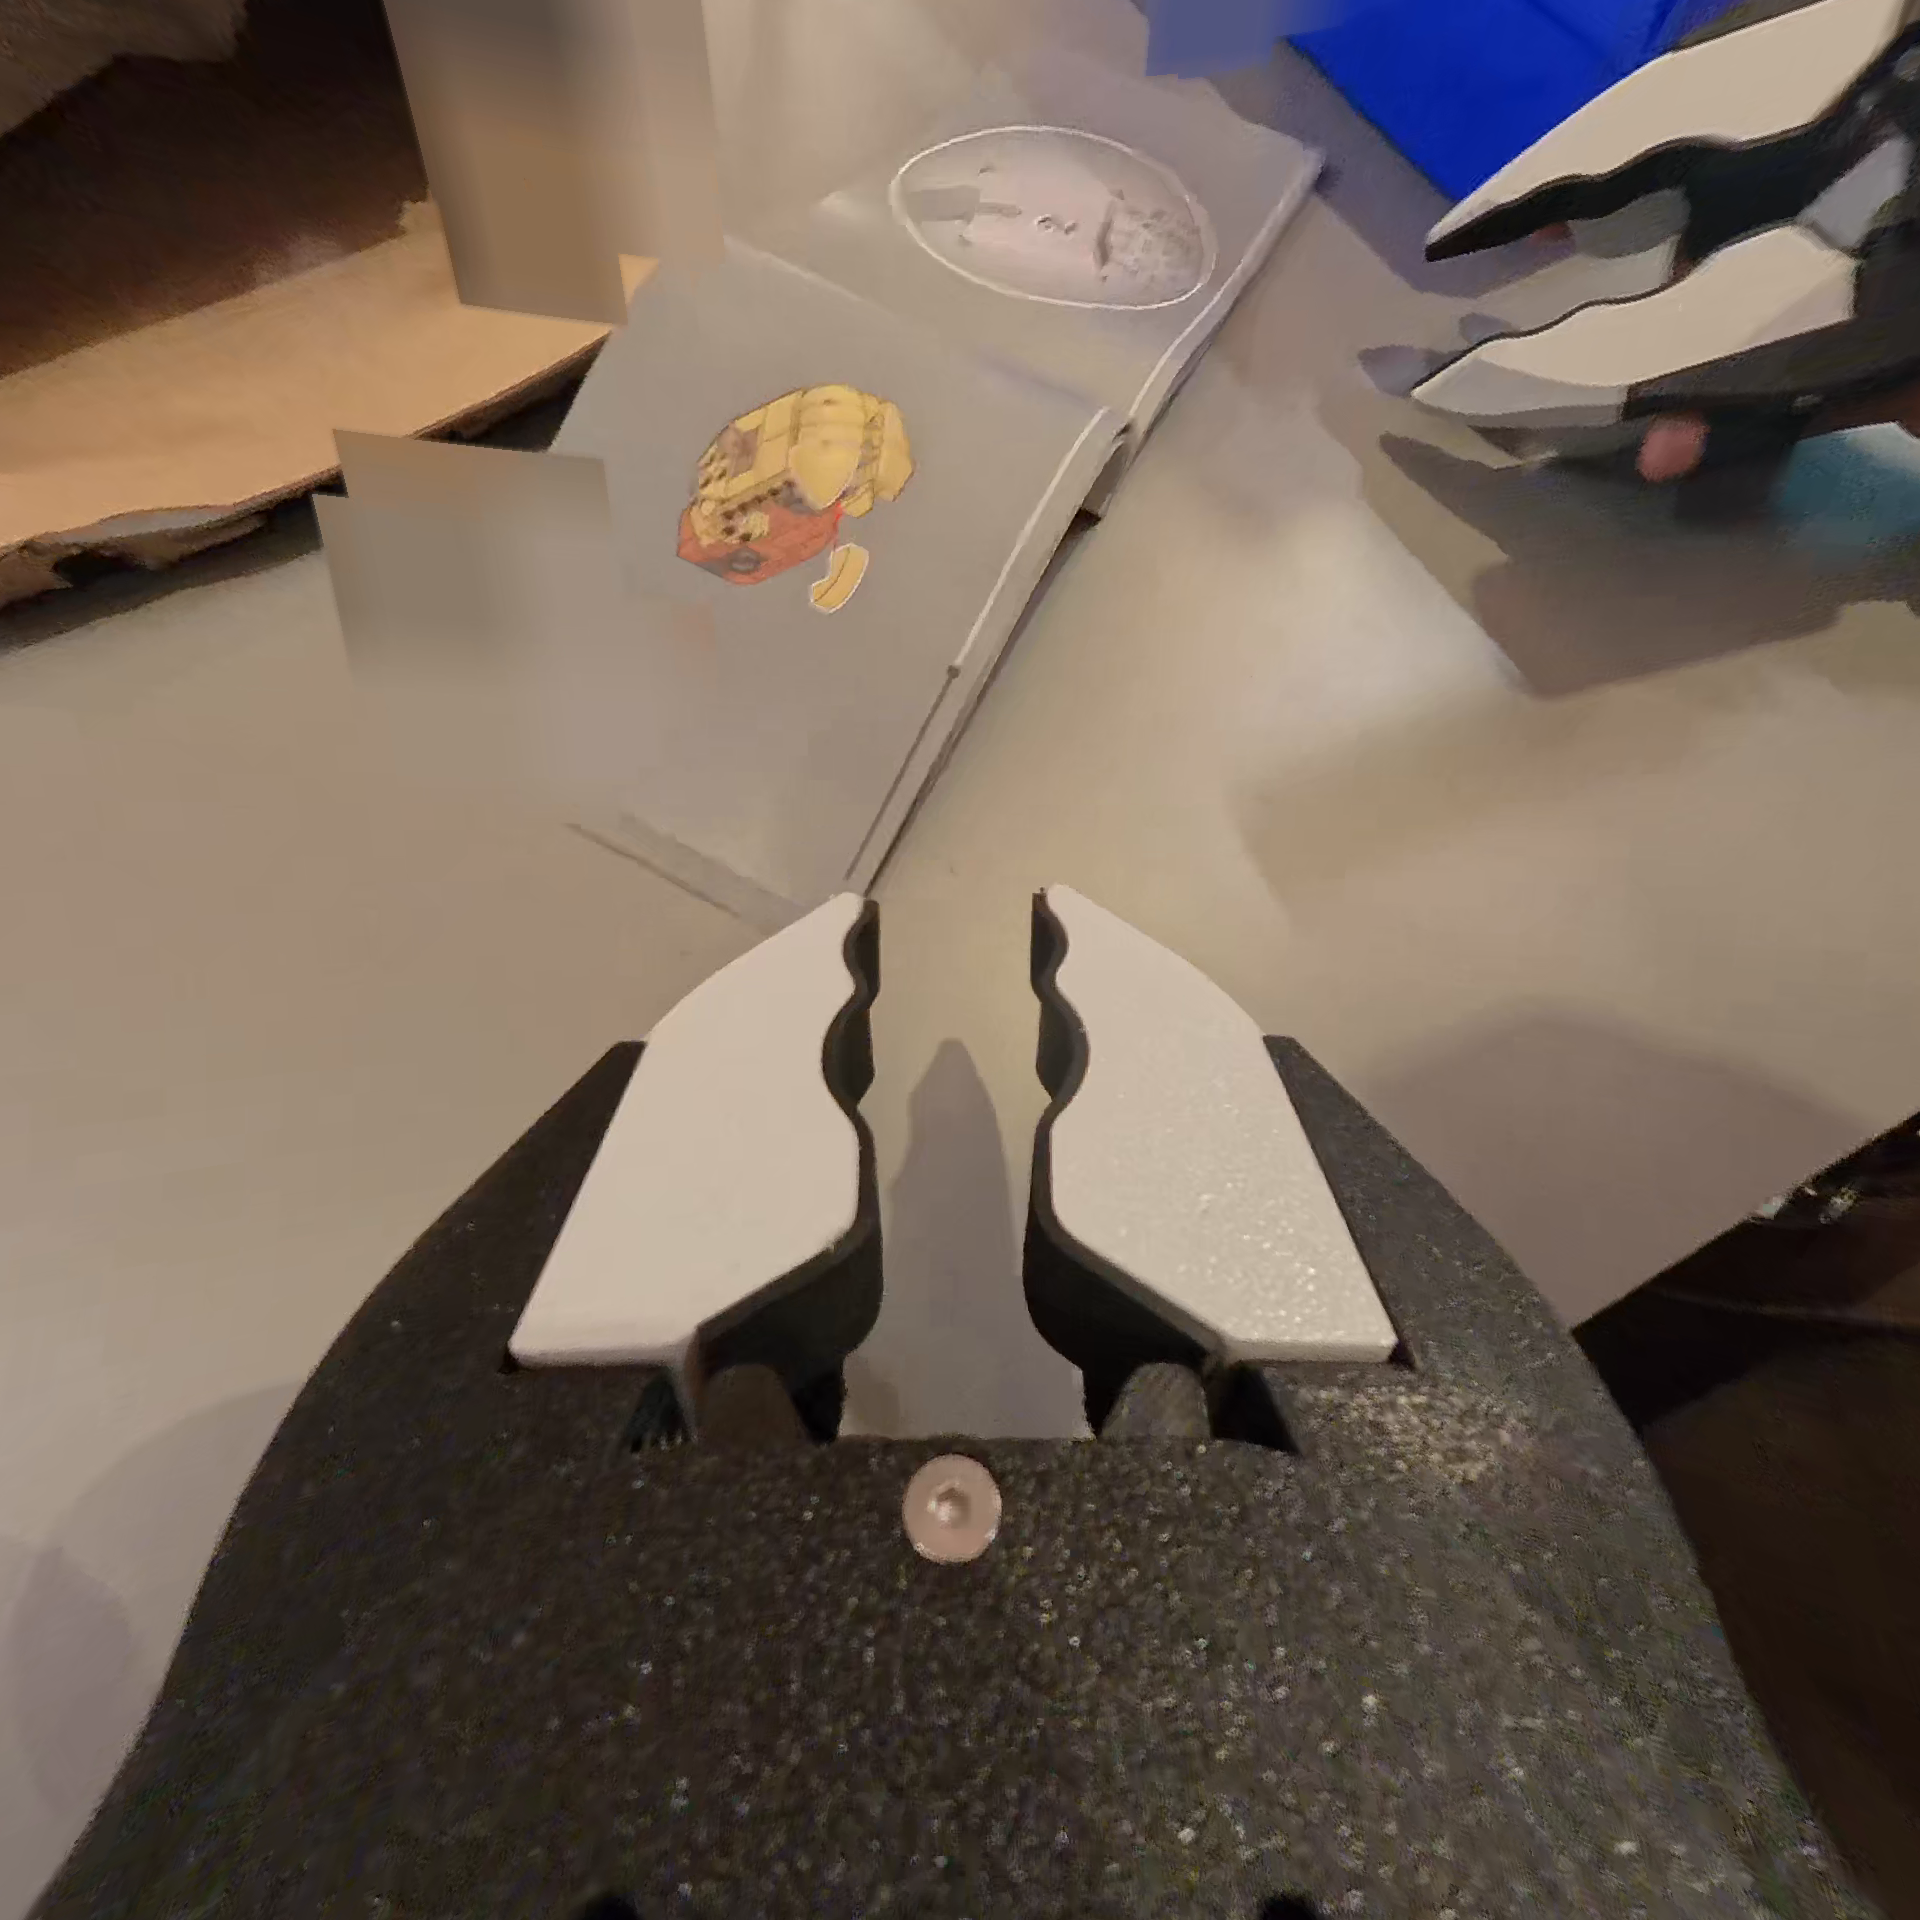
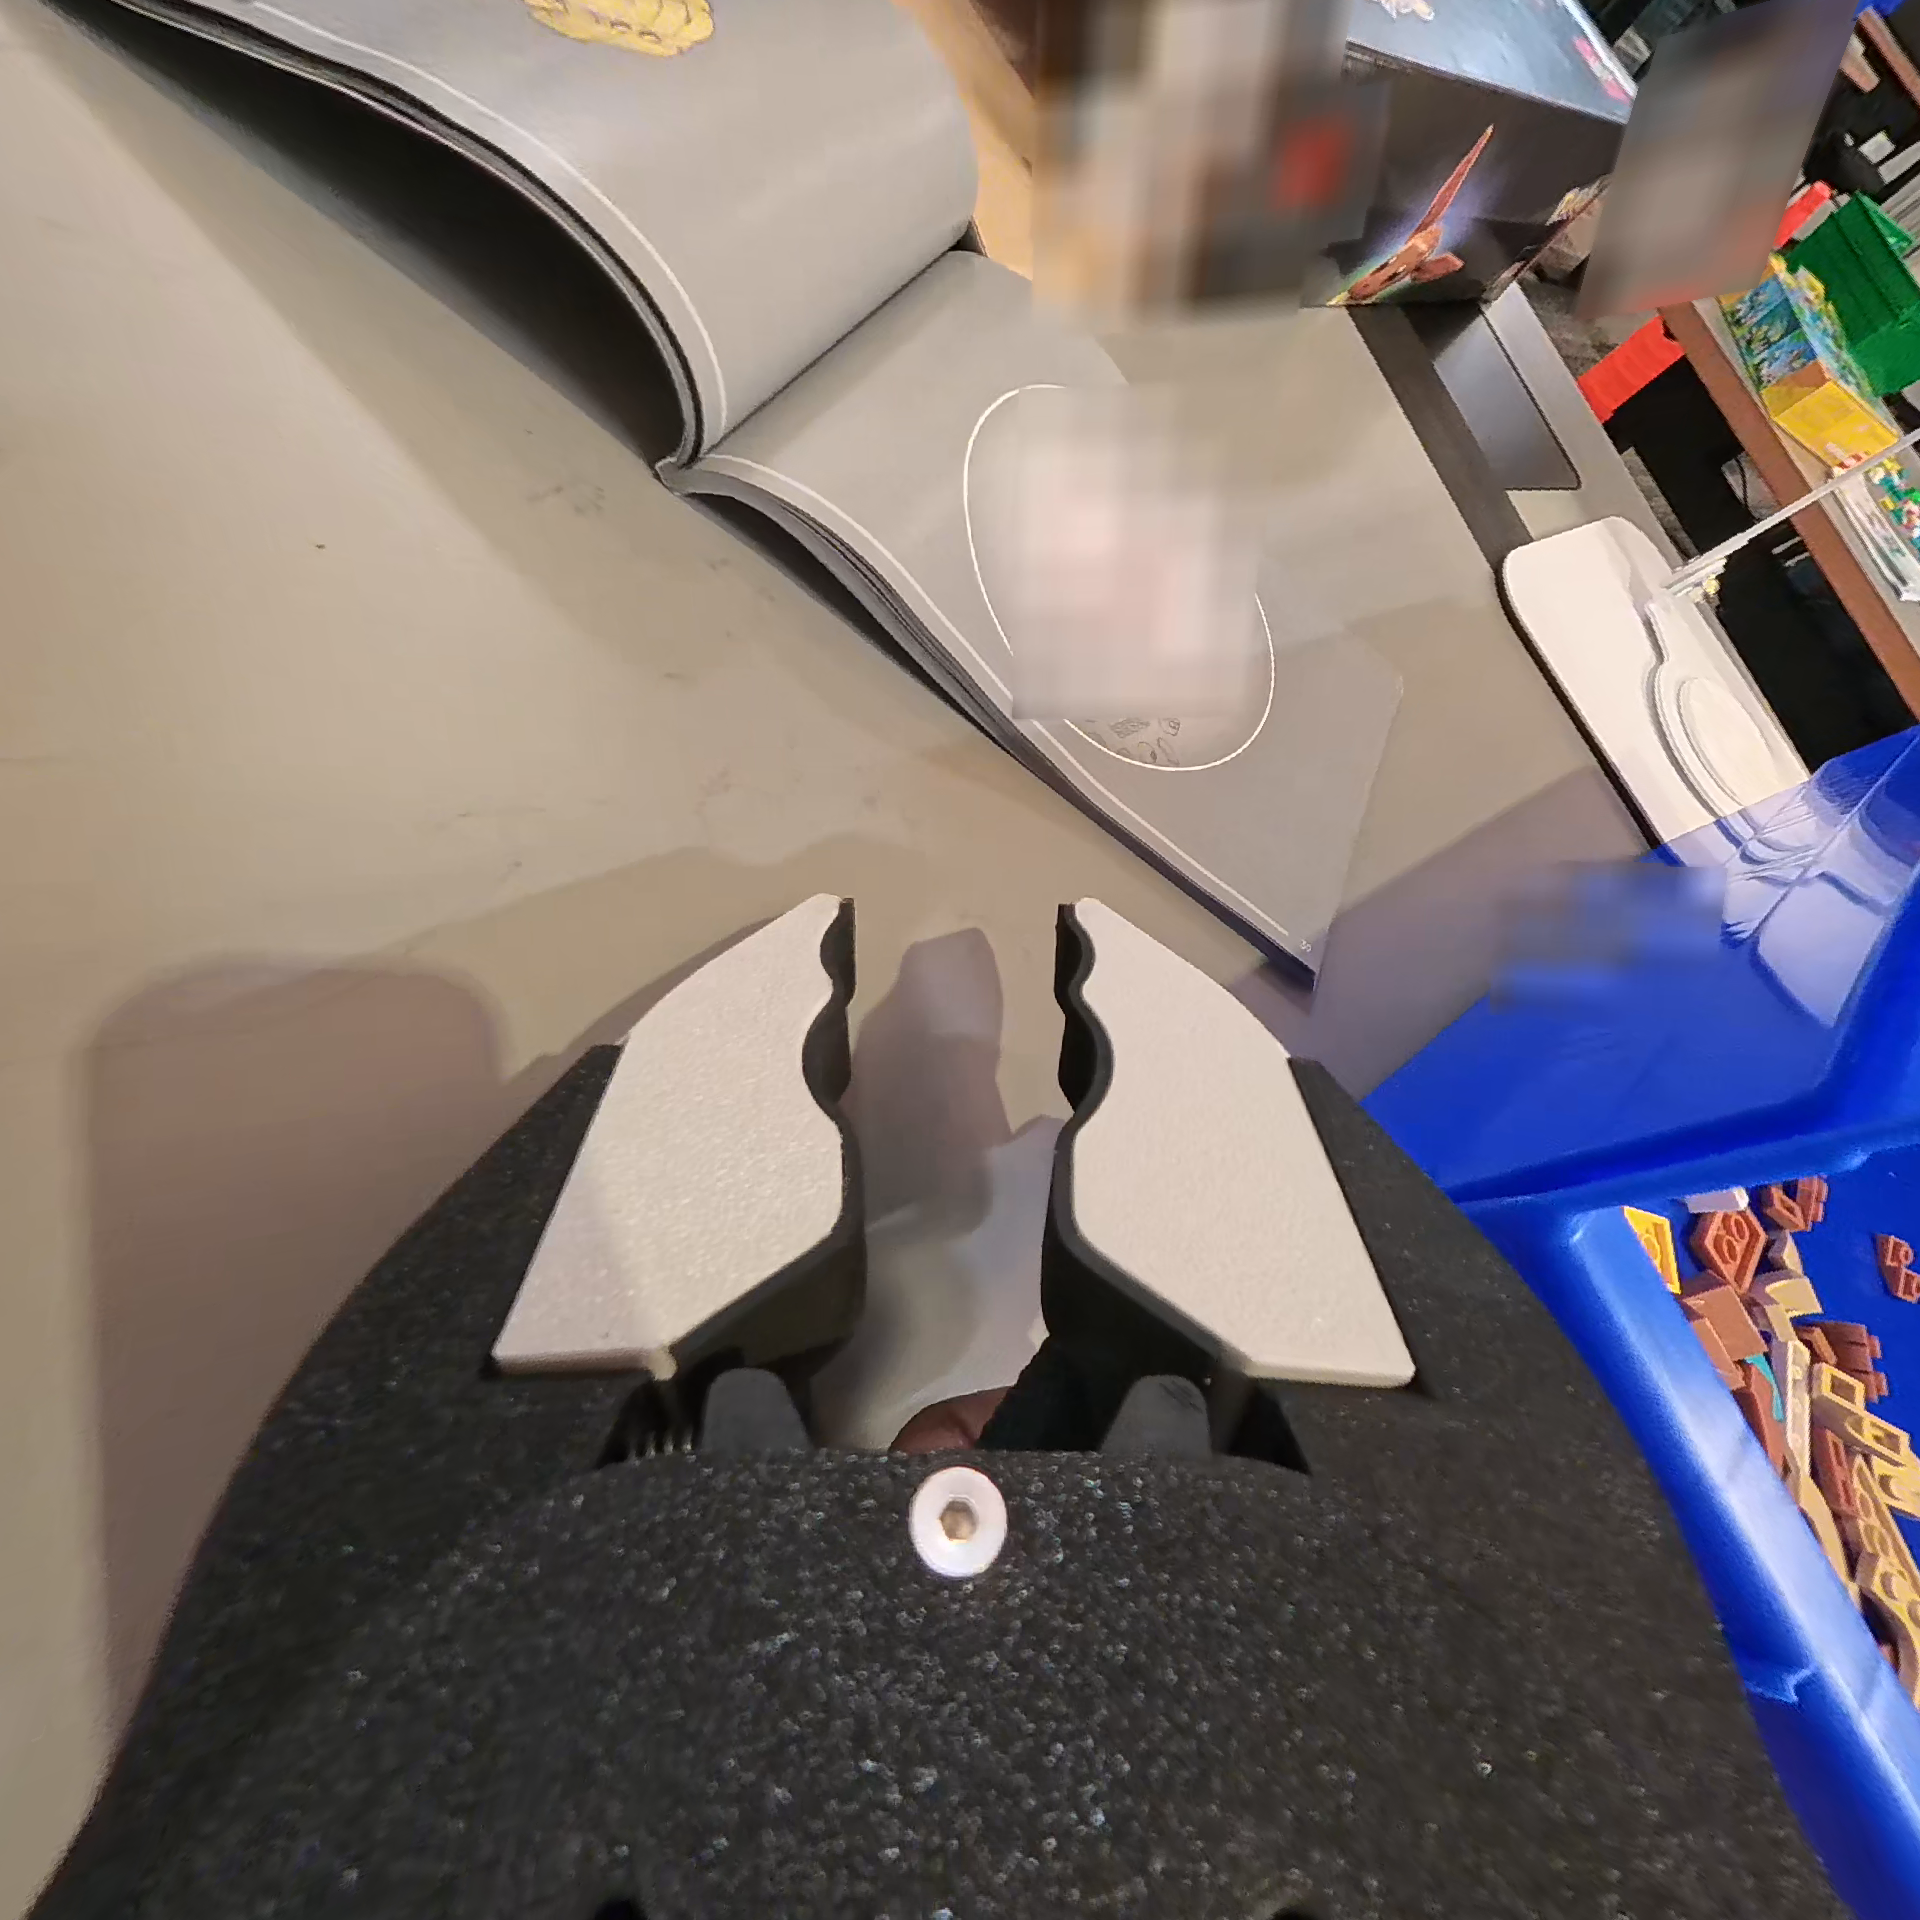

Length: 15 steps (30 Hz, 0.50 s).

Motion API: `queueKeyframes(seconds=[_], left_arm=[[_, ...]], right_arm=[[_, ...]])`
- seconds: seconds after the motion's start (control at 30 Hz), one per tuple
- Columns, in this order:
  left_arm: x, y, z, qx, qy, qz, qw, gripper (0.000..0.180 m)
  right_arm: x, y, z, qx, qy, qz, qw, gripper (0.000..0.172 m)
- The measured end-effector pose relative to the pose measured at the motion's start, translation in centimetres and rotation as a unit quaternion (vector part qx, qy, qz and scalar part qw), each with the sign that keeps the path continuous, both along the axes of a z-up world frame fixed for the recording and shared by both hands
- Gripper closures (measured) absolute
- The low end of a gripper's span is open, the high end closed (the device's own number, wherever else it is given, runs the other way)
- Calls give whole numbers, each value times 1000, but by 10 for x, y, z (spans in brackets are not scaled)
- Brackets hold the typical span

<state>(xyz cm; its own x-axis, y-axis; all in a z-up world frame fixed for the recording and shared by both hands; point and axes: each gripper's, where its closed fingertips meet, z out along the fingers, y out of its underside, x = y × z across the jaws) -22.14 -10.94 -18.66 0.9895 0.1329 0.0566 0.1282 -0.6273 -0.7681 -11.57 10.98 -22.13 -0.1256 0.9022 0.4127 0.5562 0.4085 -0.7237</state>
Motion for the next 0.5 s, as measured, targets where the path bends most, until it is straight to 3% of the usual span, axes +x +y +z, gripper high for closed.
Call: queueKeyframes(seconds=[0.1, 0.27, 0.5], left_arm=[[24, 19, 5, 27, -11, -62, 998, 152], [78, 79, 5, 67, -39, -180, 981, 151], [138, 154, -3, 74, -77, -273, 956, 149]], right_arm=[[1, -3, 1, 7, 2, 5, 1000, 135], [12, -19, 1, 7, 4, 17, 1000, 133], [57, -32, 18, 13, 67, 23, 997, 134]])
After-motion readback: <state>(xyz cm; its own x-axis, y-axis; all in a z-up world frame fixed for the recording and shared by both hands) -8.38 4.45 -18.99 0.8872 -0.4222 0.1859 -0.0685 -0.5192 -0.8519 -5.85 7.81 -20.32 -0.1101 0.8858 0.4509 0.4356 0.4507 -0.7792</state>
